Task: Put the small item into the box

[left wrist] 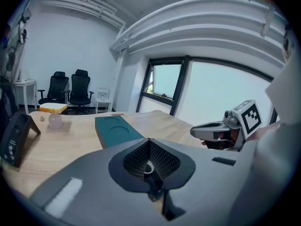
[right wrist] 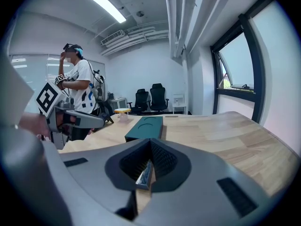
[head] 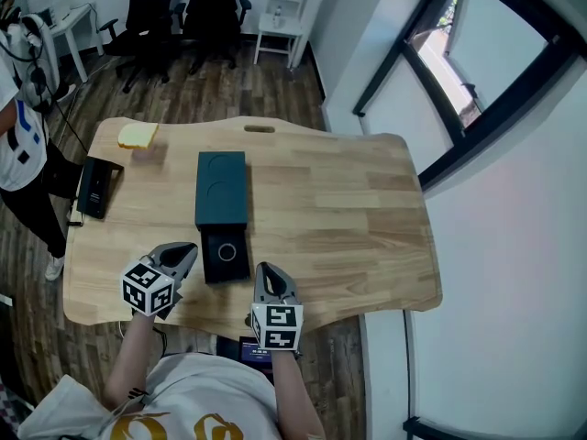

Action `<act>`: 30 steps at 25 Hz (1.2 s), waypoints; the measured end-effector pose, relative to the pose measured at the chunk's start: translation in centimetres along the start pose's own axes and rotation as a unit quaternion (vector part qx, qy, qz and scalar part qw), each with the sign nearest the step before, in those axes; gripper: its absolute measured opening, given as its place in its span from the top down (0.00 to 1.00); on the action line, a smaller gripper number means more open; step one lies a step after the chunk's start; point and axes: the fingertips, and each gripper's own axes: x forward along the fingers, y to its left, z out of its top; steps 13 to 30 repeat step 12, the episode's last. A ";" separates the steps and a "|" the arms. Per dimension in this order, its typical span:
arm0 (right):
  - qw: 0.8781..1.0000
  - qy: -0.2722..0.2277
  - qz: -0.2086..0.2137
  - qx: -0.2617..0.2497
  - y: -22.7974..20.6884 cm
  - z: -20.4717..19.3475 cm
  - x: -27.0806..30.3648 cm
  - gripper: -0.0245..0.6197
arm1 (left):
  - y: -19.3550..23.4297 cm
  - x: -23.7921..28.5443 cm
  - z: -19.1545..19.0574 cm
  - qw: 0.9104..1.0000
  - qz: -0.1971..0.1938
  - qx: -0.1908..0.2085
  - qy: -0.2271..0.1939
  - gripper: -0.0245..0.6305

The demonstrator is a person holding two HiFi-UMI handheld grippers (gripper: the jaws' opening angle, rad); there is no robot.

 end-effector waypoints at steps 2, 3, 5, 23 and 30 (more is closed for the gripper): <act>1.000 0.001 0.000 -0.001 0.0 -0.1 0.1 0.96 | 0.0 0.1 -0.1 1.000 -0.001 0.000 0.002 0.96; 1.000 0.001 -0.002 -0.002 -0.1 -0.1 0.1 0.96 | 0.0 0.2 -0.1 1.000 -0.002 0.001 0.003 0.96; 1.000 0.003 -0.004 -0.001 -0.4 -0.1 0.2 0.95 | 0.0 0.4 -0.1 1.000 -0.003 0.002 0.005 0.96; 1.000 0.006 -0.004 -0.001 -0.9 0.3 0.8 0.96 | 0.4 1.4 0.1 1.000 -0.001 0.003 0.009 0.96; 1.000 0.006 -0.004 -0.001 -0.9 0.3 0.8 0.96 | 0.4 1.4 0.1 1.000 -0.001 0.003 0.009 0.96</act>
